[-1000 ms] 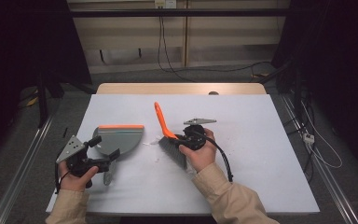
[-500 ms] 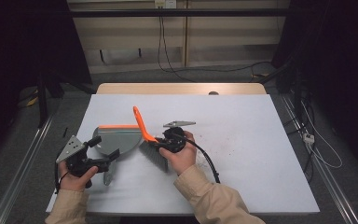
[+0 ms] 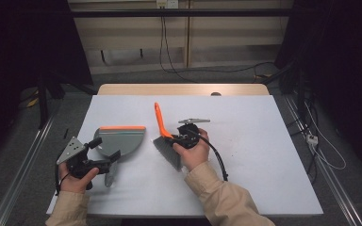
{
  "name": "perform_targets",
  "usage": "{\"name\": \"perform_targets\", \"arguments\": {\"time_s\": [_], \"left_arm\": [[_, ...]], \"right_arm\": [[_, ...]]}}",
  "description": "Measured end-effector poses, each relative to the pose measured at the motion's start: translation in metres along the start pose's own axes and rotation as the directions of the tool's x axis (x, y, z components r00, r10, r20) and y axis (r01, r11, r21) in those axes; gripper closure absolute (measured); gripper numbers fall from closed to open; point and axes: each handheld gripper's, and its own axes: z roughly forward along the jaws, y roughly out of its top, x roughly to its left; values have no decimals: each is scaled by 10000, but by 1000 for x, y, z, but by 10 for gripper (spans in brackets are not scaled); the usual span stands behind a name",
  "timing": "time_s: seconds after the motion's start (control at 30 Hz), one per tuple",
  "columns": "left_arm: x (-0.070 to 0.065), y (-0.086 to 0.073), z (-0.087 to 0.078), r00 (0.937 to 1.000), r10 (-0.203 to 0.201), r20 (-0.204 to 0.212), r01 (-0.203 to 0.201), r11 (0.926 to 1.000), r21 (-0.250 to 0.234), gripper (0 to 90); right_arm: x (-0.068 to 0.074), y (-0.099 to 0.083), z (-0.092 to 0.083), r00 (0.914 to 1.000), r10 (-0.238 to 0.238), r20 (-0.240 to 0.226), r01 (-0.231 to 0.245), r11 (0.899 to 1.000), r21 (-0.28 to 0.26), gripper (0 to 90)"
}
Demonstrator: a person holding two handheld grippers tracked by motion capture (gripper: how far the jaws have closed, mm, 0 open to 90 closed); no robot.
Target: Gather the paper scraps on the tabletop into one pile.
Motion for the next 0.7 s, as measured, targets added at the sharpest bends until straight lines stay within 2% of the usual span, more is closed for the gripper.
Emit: {"name": "perform_targets", "arguments": {"time_s": [0.13,0.27,0.37,0.43,0.57,0.7], "left_arm": [[-1,0,1,10000,66,19,-66,10000,40,42],[-1,0,3,10000,12,51,-12,10000,20,42],[-1,0,3,10000,22,38,-22,10000,7,43],[-1,0,4,10000,24,41,-24,10000,9,43],[-1,0,4,10000,80,50,-80,9999,66,43],[-1,0,3,10000,63,57,-63,10000,27,43]], "right_arm": [[-12,1,-10,9995,-79,318,82,9999,-69,717],[-23,3,-17,9986,32,536,-25,9999,-120,717],[-28,4,-20,9986,194,500,-185,9996,-190,717],[-27,6,-24,9987,161,474,-146,9994,-314,718],[-16,12,-27,9999,121,6,-120,9980,-620,718],[-2,18,-17,9994,-26,-334,4,9978,-667,718]]}}
